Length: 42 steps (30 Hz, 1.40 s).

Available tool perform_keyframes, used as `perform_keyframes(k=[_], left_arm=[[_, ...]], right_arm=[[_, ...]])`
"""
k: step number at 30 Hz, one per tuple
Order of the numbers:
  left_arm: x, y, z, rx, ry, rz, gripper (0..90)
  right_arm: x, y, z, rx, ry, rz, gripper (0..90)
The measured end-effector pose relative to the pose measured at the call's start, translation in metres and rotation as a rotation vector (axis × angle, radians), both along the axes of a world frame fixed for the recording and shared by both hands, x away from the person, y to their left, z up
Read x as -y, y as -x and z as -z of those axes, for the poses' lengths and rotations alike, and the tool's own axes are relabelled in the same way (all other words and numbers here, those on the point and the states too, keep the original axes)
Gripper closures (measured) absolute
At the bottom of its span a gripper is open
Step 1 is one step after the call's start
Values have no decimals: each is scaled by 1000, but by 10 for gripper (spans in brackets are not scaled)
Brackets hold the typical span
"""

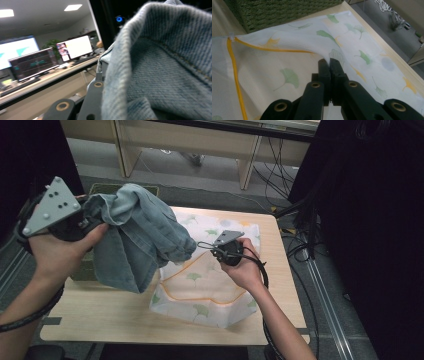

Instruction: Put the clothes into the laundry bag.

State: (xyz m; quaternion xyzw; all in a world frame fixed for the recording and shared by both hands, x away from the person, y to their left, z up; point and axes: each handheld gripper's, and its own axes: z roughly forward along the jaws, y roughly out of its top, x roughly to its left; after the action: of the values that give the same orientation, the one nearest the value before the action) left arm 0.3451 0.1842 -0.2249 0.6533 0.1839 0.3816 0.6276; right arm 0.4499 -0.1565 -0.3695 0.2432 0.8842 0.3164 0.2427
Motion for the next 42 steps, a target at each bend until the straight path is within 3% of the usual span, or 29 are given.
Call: perform_keyframes(k=[12, 13, 15, 21, 26, 29, 34, 41, 42], left_arm=[[38, 14, 22, -63, -79, 121, 838], [41, 14, 24, -70, -87, 128, 837], [46, 13, 30, -91, -95, 143, 837], [66, 7, 53, -164, -144, 187, 837], [87, -3, 81, -214, -226, 189, 837], [100, -11, 97, -238, -276, 187, 836], [117, -22, 117, -313, -293, 222, 835], [144, -31, 142, -370, -363, 246, 834], [146, -33, 145, -359, -377, 238, 834]], right_arm=[[2, 2, -3, -21, -38, 23, 900], [2, 0, -3, -8, -32, 5, 900], [1, 3, -4, -28, -50, 39, 900], [2, 2, -5, -18, -54, 11, 900], [0, 4, -4, -53, -79, 37, 900], [-1, 2, -3, -47, -71, 4, 900], [-1, 3, -2, -51, -78, 11, 900], [-2, 7, -5, -72, -108, 25, 900], [-2, 6, -6, -61, -104, 6, 900]])
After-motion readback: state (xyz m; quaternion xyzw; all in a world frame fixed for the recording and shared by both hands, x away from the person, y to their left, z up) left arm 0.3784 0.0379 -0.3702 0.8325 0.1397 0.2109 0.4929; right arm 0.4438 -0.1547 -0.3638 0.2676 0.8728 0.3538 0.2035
